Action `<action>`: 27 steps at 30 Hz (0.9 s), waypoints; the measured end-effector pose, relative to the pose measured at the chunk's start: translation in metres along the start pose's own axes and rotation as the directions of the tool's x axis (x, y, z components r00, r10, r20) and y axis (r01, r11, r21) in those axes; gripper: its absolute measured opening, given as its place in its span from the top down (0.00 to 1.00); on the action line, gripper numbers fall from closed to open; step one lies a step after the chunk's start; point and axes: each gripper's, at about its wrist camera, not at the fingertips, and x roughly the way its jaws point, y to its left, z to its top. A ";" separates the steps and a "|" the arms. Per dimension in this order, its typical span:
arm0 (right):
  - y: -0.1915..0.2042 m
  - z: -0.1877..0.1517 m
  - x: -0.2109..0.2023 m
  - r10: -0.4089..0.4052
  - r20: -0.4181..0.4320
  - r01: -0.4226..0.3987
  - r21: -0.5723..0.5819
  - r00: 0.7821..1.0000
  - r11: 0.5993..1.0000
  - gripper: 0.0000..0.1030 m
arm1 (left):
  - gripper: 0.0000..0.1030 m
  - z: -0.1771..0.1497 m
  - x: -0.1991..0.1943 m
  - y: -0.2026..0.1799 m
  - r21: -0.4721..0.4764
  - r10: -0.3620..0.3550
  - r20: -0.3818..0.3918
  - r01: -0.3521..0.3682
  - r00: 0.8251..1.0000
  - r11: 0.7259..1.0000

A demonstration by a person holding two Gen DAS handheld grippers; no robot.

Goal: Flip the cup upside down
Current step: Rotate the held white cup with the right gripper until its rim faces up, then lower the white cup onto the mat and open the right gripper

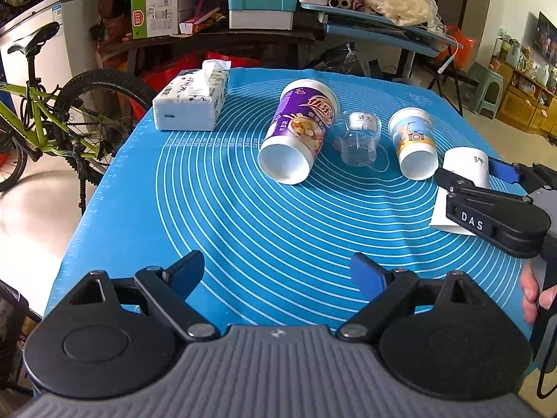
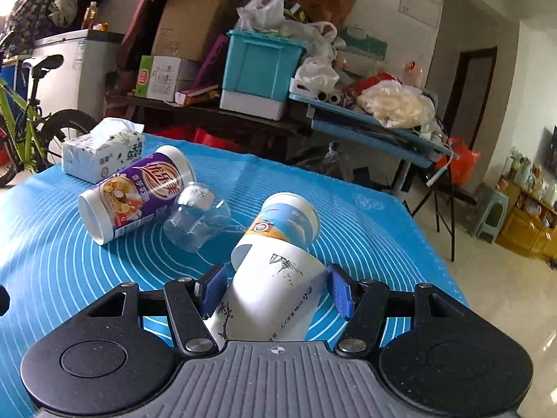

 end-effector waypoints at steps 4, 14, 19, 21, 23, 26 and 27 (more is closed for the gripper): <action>0.007 -0.003 -0.010 0.001 0.018 0.000 -0.049 1.000 0.999 0.42 | 0.13 0.000 -0.001 -0.002 0.000 -0.002 0.001 0.002 1.000 1.000; -0.002 -0.009 -0.040 0.034 -0.013 -0.034 0.003 0.999 0.999 0.44 | 0.13 -0.005 -0.005 -0.013 0.009 -0.019 -0.006 0.019 1.000 1.000; -0.007 -0.015 -0.049 0.049 -0.027 -0.048 0.038 0.998 0.998 0.46 | 0.13 -0.007 -0.010 -0.018 0.013 -0.023 -0.003 0.023 1.000 1.000; -0.010 -0.016 -0.052 0.068 -0.041 -0.065 0.065 0.997 0.996 0.47 | 0.13 -0.007 -0.011 -0.020 0.015 -0.024 -0.002 0.024 1.000 1.000; -0.014 -0.017 -0.052 0.093 -0.064 -0.087 0.097 0.994 0.991 0.47 | 0.13 -0.007 -0.012 -0.022 0.016 -0.026 -0.002 0.026 1.000 1.000; -0.018 -0.019 -0.051 0.112 -0.080 -0.101 0.129 0.990 0.986 0.46 | 0.13 -0.009 -0.014 -0.025 0.020 -0.028 -0.002 0.028 1.000 0.999; -0.018 -0.019 -0.051 0.116 -0.081 -0.105 0.133 0.990 0.986 0.43 | 0.13 -0.009 -0.014 -0.027 0.020 -0.028 -0.002 0.028 1.000 0.999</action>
